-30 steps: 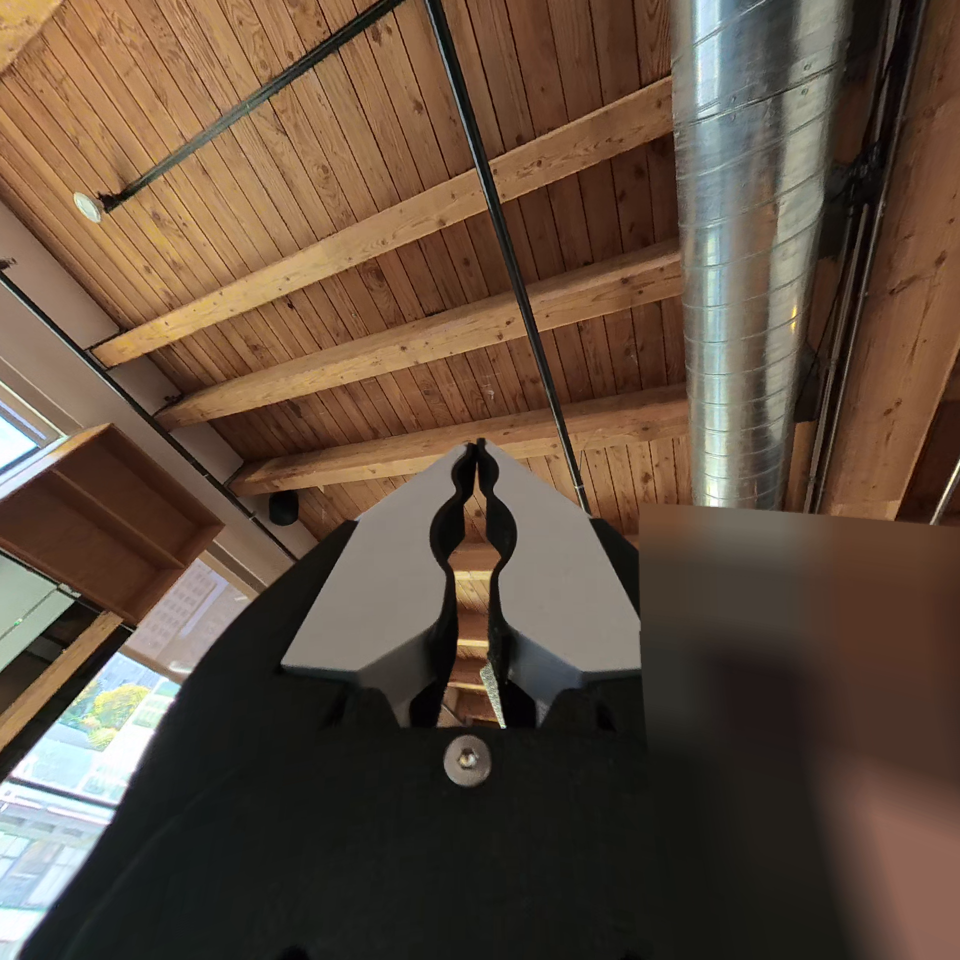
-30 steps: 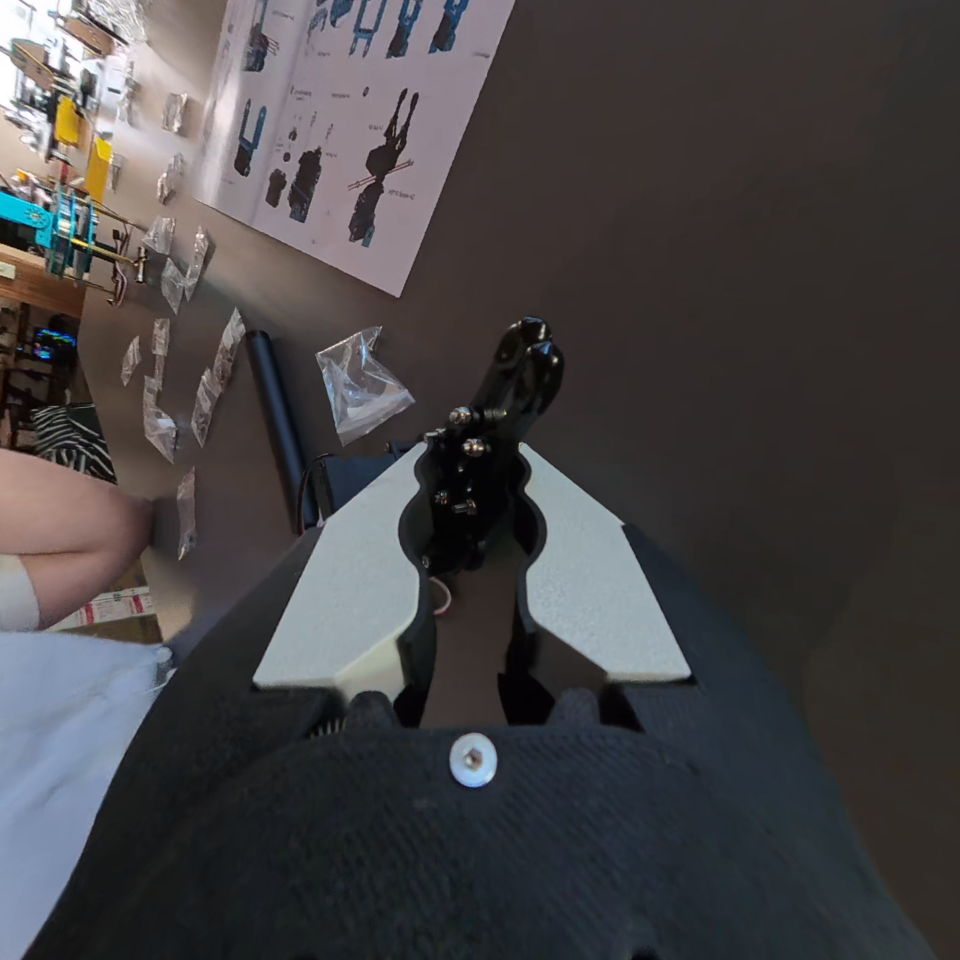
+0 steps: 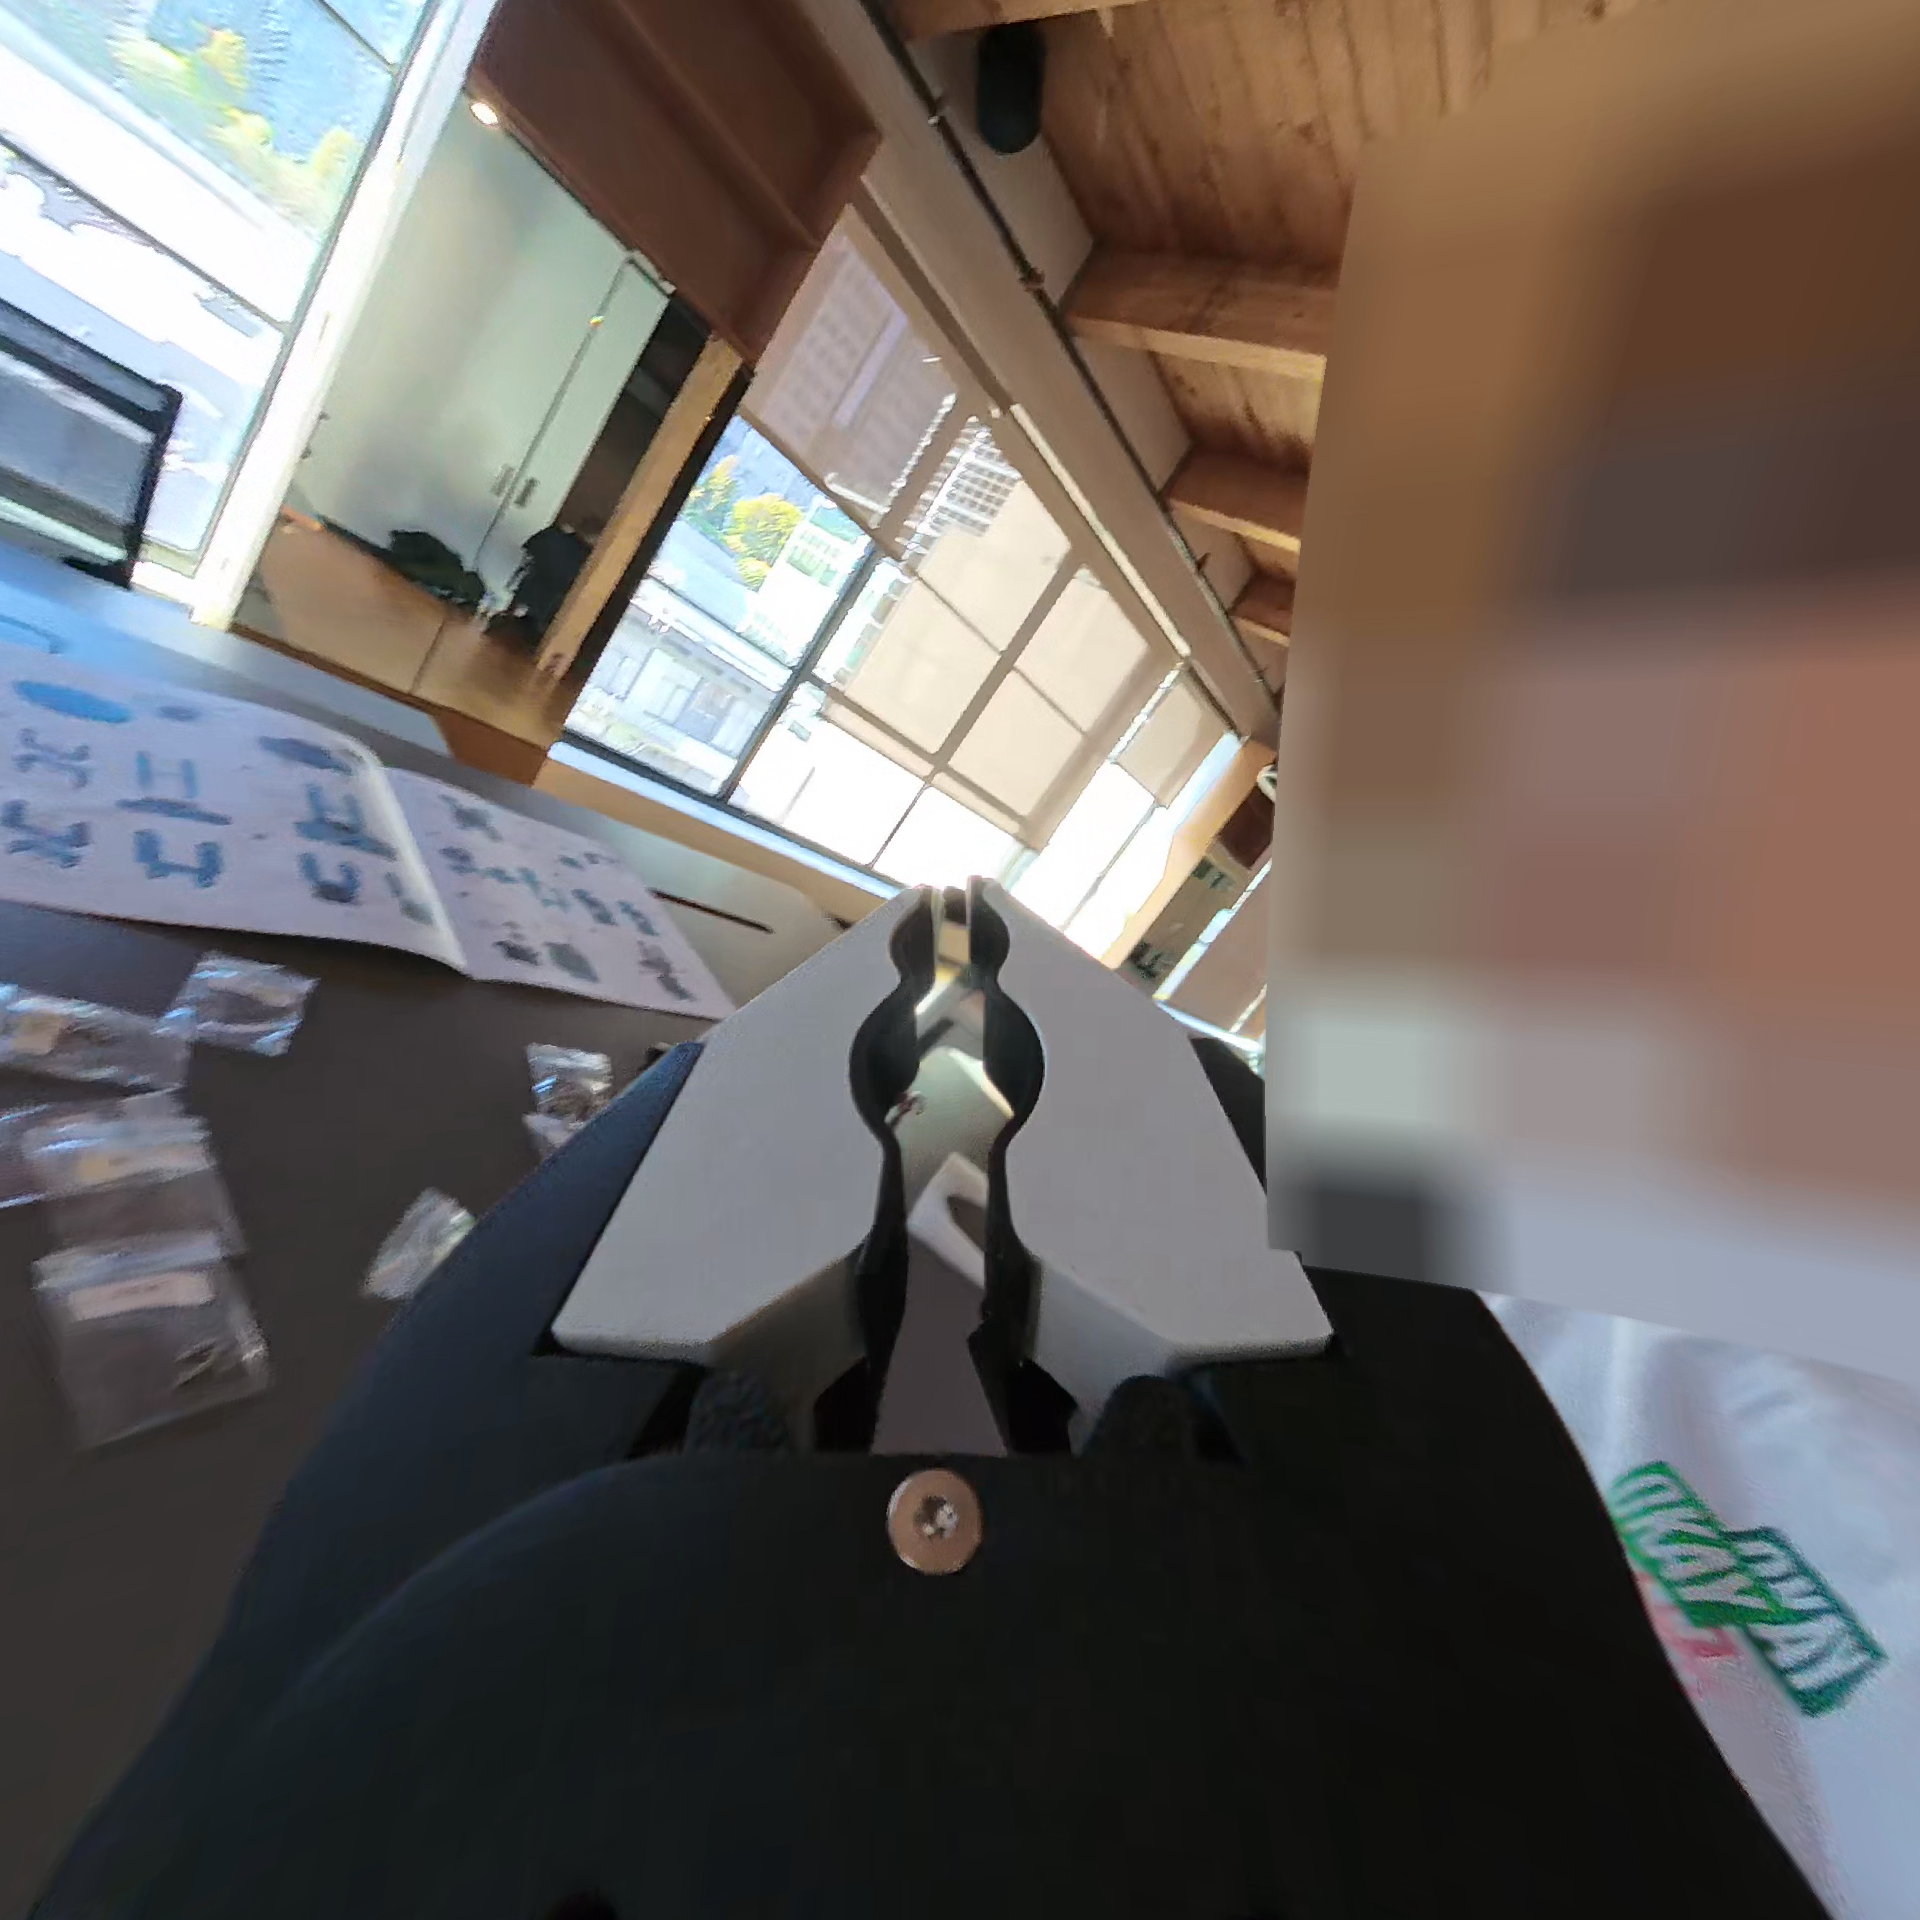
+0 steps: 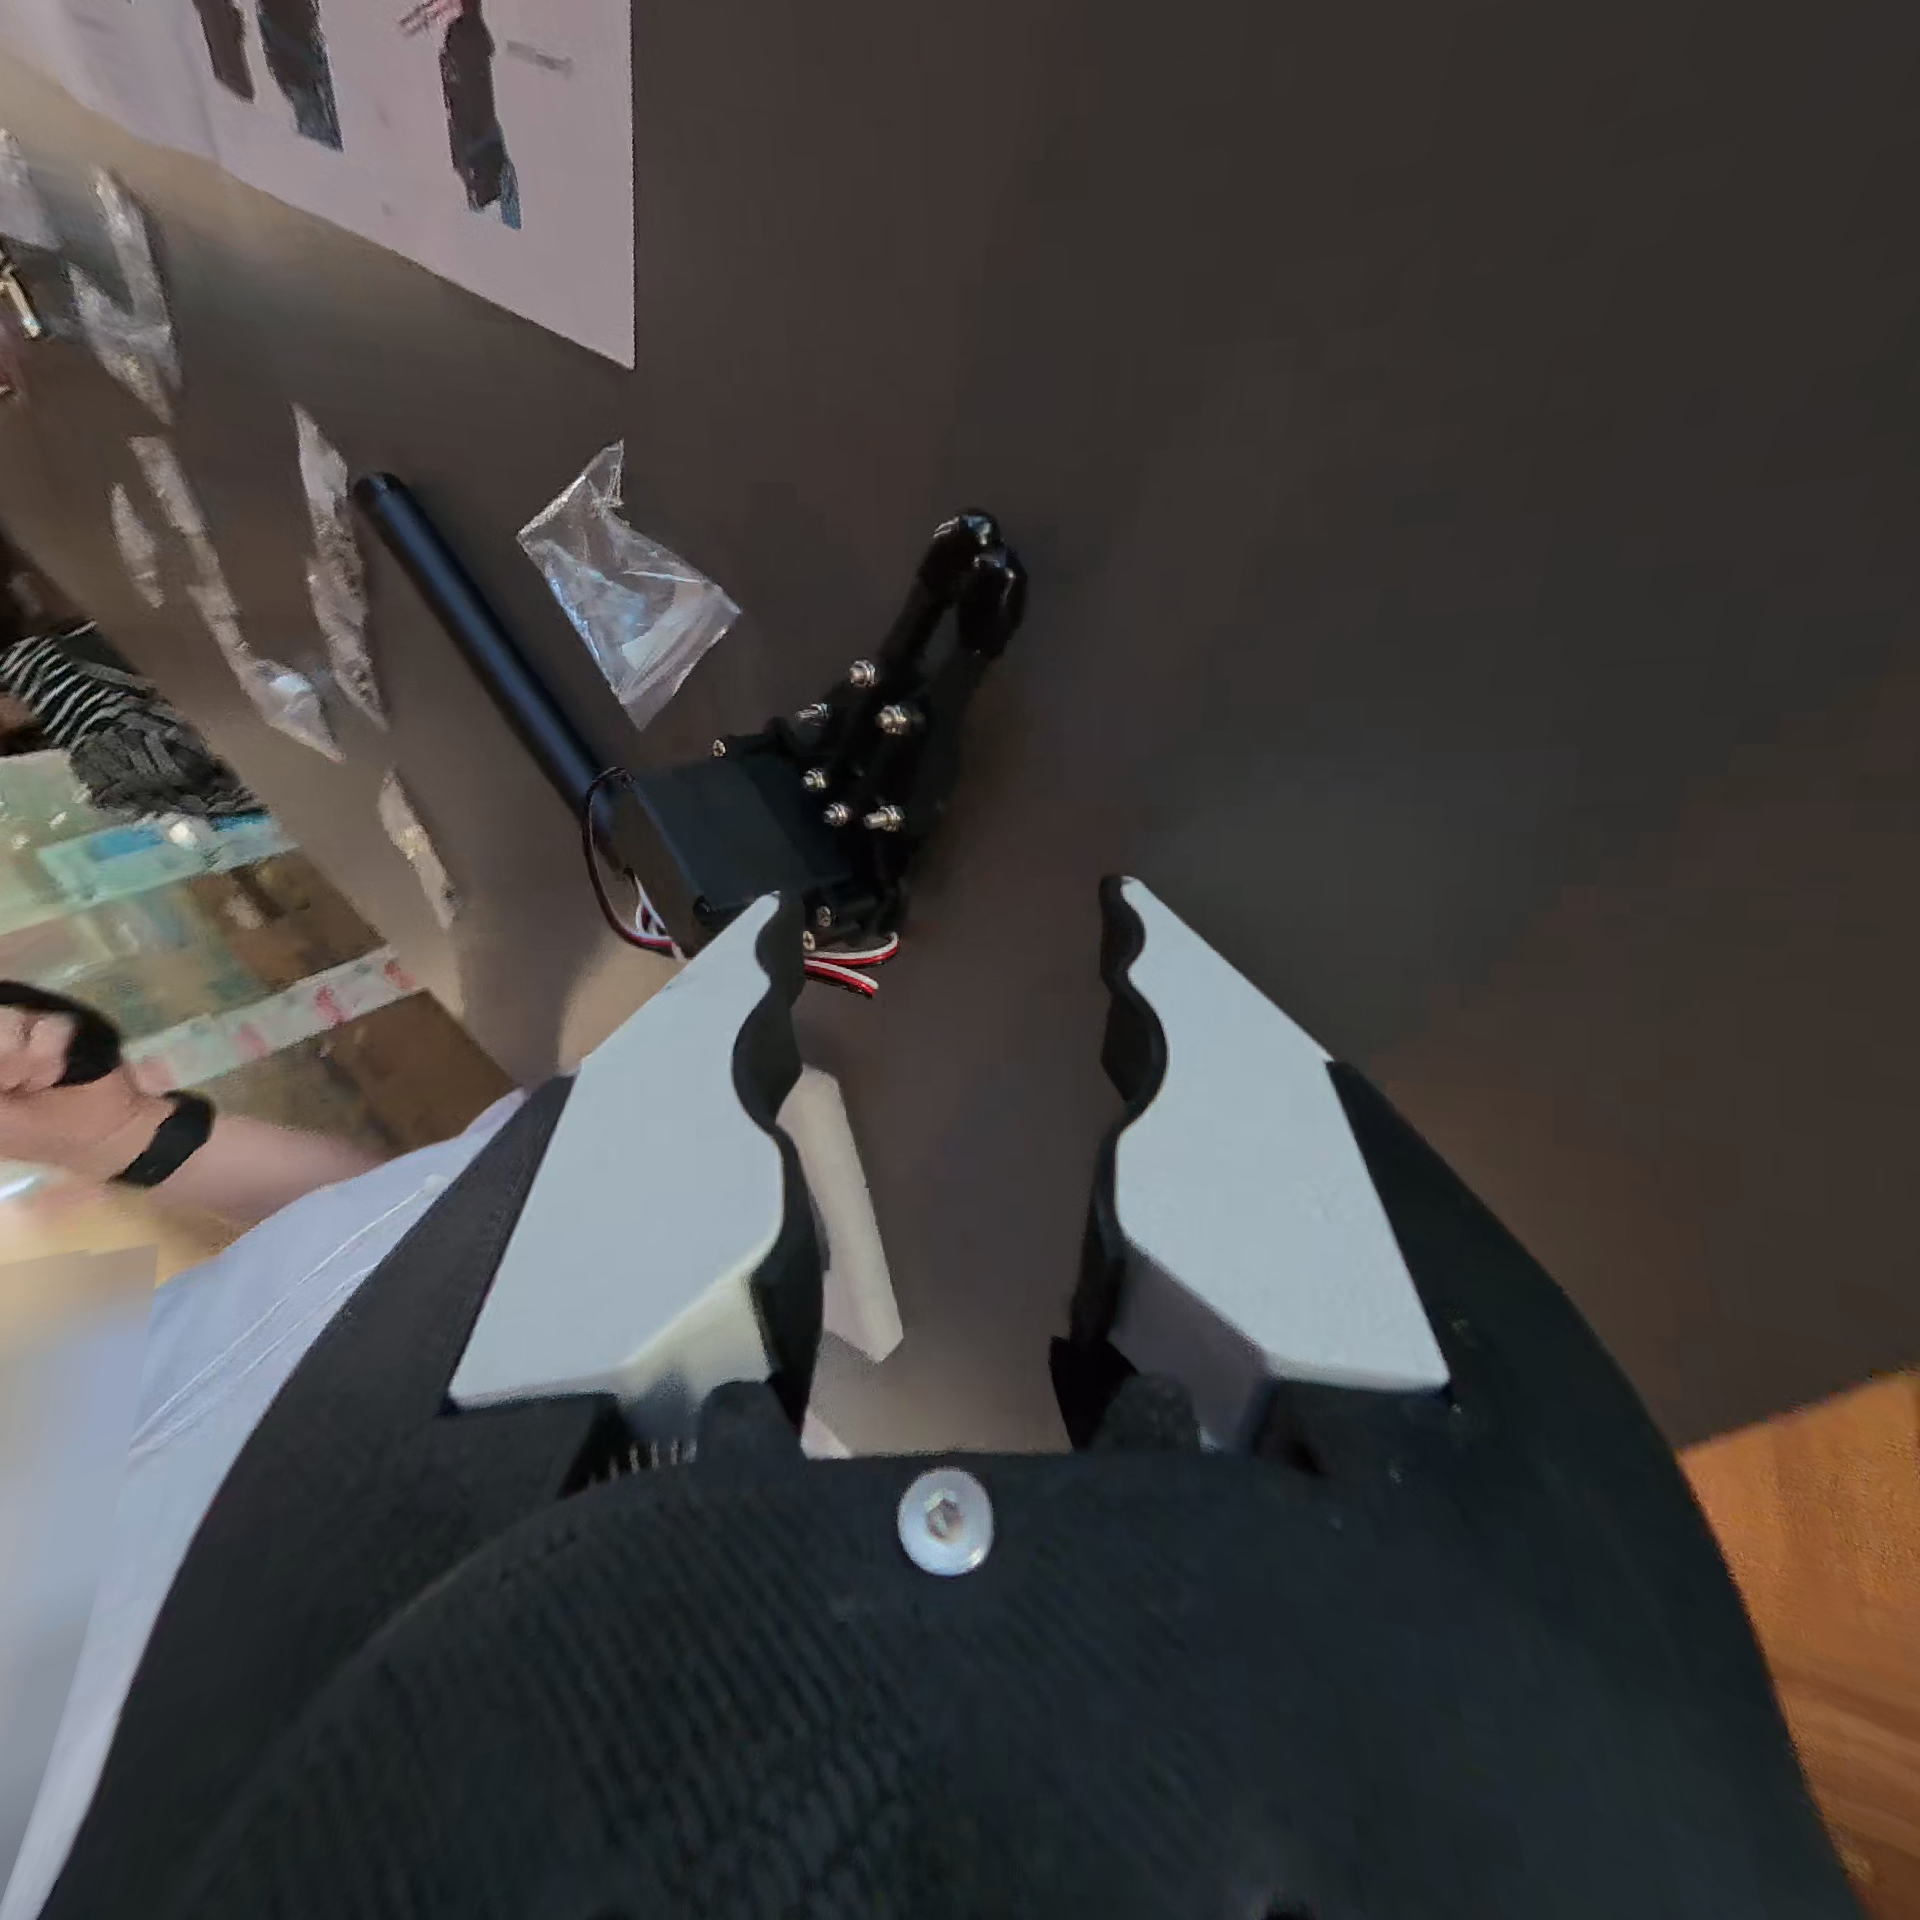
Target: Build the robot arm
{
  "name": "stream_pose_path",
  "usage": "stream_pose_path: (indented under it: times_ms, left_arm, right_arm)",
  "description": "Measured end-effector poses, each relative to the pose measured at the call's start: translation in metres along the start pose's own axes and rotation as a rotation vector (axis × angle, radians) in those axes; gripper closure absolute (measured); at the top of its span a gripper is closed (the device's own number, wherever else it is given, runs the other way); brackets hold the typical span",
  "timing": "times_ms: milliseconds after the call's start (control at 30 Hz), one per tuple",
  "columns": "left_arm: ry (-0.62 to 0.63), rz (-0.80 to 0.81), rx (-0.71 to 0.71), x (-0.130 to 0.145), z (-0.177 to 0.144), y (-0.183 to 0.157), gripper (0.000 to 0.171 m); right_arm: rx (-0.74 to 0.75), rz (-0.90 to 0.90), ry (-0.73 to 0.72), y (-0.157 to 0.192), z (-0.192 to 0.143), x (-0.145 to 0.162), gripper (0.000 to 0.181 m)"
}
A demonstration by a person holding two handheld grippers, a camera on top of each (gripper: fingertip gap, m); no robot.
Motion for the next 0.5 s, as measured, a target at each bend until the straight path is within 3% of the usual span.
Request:
stream_pose_path:
  times_ms: [33,167,267,333,500]
  left_arm:
    - [0.019,0.018,-0.041,0.0,-0.003,0.006,0.168]
    - [0.138,0.145,-0.235,0.003,-0.017,0.042,0.168]
    - [0.222,0.277,-0.322,0.003,-0.025,0.071,0.167]
    - [0.279,0.338,-0.332,0.0,-0.027,0.091,0.162]
    - [0.47,0.449,-0.256,-0.011,-0.029,0.141,0.145]
  right_arm:
    - [0.019,-0.016,-0.04,0.006,-0.004,0.006,0.126]
    - [-0.006,-0.267,-0.338,0.075,-0.012,0.042,0.134]
    - [-0.132,-0.73,-0.705,0.155,0.003,0.071,0.136]
    - [-0.212,-0.927,-0.874,0.195,0.032,0.092,0.132]
    - [-0.386,-1.012,-0.829,0.265,0.126,0.094,0.127]
Point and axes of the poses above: each gripper's, where its closed fingertips meet, z out along the fingers, x out of its underside, y = z × x across the jaws, the point moved 10 cm from there along -z, back along the fingers, and after that the axes turned 6 degrees about -x, right-handed, at the moved point
